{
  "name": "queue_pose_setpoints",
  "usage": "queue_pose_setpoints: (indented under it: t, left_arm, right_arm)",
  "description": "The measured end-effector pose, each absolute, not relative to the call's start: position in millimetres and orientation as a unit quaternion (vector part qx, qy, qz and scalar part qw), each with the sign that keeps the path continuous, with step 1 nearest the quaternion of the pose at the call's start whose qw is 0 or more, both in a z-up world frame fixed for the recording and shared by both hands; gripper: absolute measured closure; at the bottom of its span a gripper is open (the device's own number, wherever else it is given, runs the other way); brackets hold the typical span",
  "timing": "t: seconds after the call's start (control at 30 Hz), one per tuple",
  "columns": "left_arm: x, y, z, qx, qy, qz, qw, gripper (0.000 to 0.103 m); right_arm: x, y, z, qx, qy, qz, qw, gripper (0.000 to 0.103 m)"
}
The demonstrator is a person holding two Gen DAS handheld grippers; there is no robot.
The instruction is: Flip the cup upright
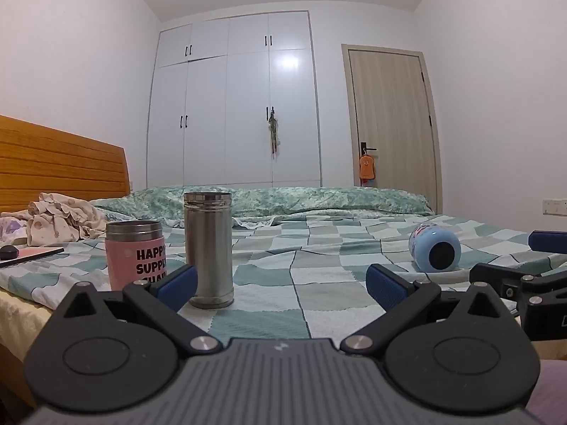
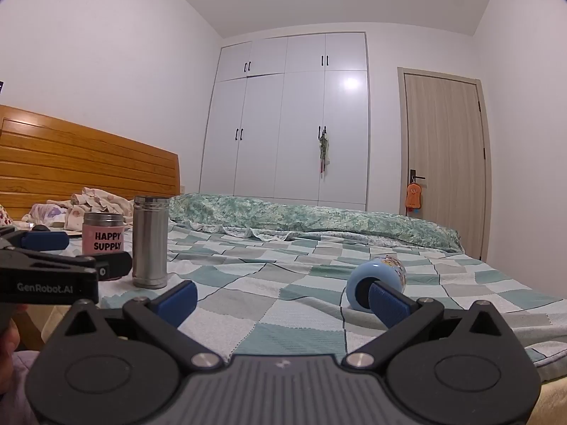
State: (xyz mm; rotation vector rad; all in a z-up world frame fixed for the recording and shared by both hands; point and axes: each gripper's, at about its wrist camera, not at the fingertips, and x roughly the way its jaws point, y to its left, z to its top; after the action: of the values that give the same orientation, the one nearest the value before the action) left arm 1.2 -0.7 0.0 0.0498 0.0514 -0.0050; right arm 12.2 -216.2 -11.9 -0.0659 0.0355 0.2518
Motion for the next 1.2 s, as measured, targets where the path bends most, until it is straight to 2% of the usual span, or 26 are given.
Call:
queue_pose_setpoints:
  t: [1.2]
  left_arm:
    - [-4, 1, -2, 0.027, 0.013, -0.002, 1.000, 0.000]
  right_arm:
    - [12, -217, -12, -0.034, 0.017, 0.125, 0.991, 0.000]
